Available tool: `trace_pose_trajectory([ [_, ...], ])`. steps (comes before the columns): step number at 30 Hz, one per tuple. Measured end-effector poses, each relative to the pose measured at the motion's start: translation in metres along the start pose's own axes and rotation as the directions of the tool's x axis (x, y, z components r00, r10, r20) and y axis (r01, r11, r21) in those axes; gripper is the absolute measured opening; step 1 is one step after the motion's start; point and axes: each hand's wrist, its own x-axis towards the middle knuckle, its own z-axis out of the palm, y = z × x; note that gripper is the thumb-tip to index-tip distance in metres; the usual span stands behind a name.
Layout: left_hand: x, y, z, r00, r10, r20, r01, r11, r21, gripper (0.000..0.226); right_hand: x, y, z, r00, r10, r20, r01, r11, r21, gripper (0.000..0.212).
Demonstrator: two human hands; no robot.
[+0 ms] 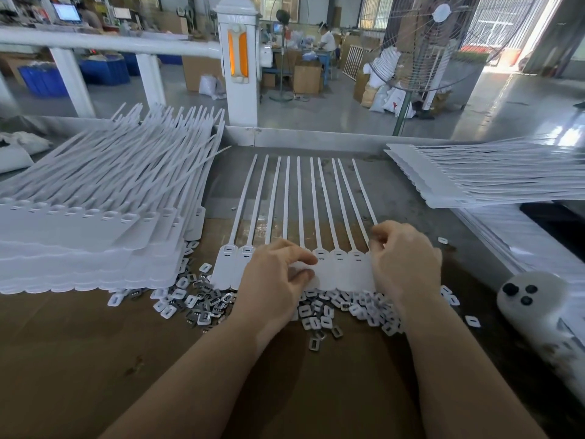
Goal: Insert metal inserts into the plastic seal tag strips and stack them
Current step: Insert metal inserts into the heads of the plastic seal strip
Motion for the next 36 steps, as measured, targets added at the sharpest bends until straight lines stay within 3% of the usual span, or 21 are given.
trace_pose_trajectory([
  [8, 0.001, -0.002, 0.003, 0.998, 0.047, 0.041, -0.049, 0.997, 0.061, 0.017, 0.006, 0.01, -0.001, 0.975, 0.185, 0.12, -0.163, 0.971, -0.177, 0.033],
  [17, 0.002, -0.004, 0.004, 0.998, 0.05, 0.038, -0.052, 0.996, 0.07, 0.017, 0.01, 0.016, 0.0, 0.969, 0.222, 0.105, -0.196, 0.958, -0.211, 0.034],
  [24, 0.002, -0.005, 0.006, 0.998, 0.049, 0.024, -0.051, 0.996, 0.069, 0.017, 0.012, 0.018, 0.003, 0.978, 0.164, 0.132, -0.139, 0.974, -0.178, 0.032],
  [30, 0.002, -0.006, 0.006, 0.999, 0.041, 0.014, -0.042, 0.997, 0.069, 0.017, 0.018, 0.02, 0.004, 0.97, 0.169, 0.174, -0.167, 0.986, -0.03, 0.027],
  [36, 0.001, -0.006, 0.005, 1.0, 0.025, 0.014, -0.025, 0.999, 0.046, 0.017, 0.019, 0.021, -0.006, 0.983, 0.114, 0.143, -0.166, 0.886, 0.433, 0.025],
])
